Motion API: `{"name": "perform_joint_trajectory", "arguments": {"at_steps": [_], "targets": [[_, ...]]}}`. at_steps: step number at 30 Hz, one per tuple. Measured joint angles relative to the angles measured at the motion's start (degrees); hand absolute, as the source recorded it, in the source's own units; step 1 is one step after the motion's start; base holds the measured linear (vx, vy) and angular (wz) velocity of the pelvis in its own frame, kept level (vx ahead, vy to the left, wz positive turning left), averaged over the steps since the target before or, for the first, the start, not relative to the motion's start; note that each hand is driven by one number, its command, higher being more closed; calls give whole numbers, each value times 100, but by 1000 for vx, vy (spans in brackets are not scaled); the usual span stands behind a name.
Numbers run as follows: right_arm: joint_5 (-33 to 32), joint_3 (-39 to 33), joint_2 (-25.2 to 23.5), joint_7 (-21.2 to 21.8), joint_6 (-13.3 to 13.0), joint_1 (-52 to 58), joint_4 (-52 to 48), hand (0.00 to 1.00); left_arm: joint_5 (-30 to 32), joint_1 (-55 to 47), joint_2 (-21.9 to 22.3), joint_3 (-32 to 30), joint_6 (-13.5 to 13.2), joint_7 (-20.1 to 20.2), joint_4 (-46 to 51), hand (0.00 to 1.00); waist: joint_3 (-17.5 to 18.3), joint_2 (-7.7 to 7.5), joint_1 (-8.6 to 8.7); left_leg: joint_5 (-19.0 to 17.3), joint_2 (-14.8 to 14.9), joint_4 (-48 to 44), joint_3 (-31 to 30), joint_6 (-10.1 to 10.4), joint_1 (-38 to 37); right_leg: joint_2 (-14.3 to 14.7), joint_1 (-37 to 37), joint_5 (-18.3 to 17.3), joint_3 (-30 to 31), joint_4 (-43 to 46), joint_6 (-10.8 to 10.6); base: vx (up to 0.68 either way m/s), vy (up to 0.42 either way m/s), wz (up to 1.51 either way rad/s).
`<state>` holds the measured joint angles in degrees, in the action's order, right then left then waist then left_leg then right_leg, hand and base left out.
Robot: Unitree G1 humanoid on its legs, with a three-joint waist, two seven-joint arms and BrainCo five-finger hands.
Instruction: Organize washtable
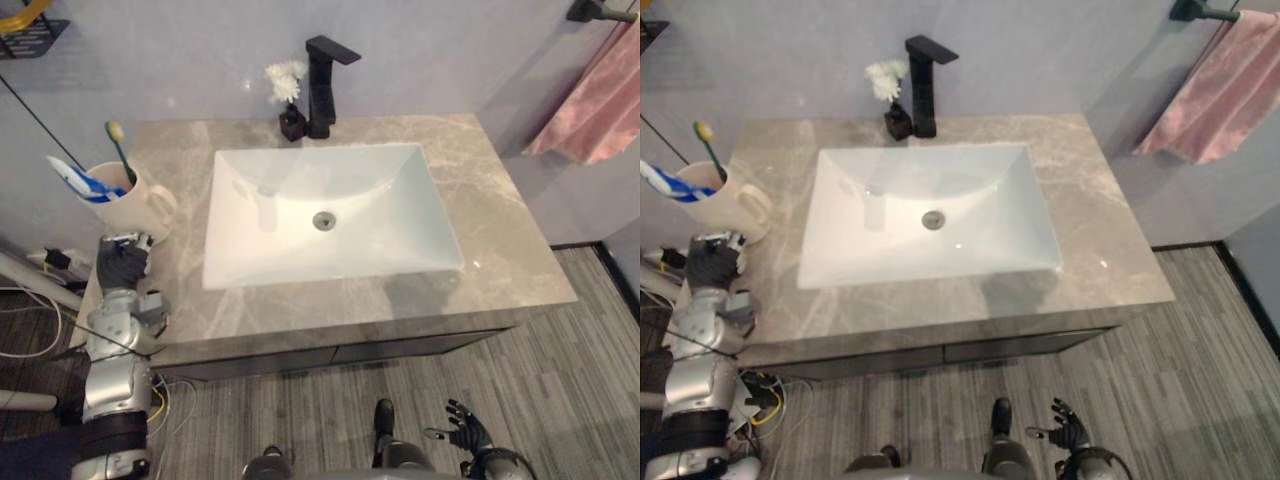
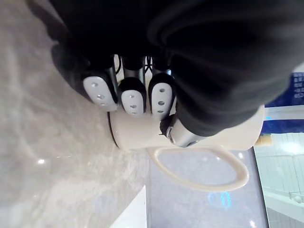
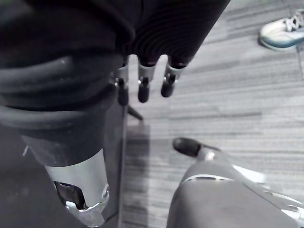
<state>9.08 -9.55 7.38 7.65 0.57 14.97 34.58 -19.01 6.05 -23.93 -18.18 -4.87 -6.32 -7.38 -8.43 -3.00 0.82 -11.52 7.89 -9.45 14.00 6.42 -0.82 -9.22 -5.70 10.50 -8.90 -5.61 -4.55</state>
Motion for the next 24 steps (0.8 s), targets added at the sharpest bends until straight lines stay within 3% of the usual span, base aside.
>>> {"name": "perform_joint_trajectory", "arguments": {"at_steps": [20, 24], "targets": [[-3, 2, 0, -3, 1, 0, 0, 0, 184, 25, -6, 4, 5, 8, 1, 100, 8, -31, -1, 0, 1, 0, -20, 0, 20, -6, -4, 0, -41, 1, 0, -3, -2, 0], [-3, 1, 0, -12, 1, 0, -4, 0, 197, 48, -219, 39, 3, 11, 1, 100, 12, -66, 6, 0, 1, -27, -1, 0, 137, -5, -122, 4, -30, 1, 3, 0, 0, -1]]}}
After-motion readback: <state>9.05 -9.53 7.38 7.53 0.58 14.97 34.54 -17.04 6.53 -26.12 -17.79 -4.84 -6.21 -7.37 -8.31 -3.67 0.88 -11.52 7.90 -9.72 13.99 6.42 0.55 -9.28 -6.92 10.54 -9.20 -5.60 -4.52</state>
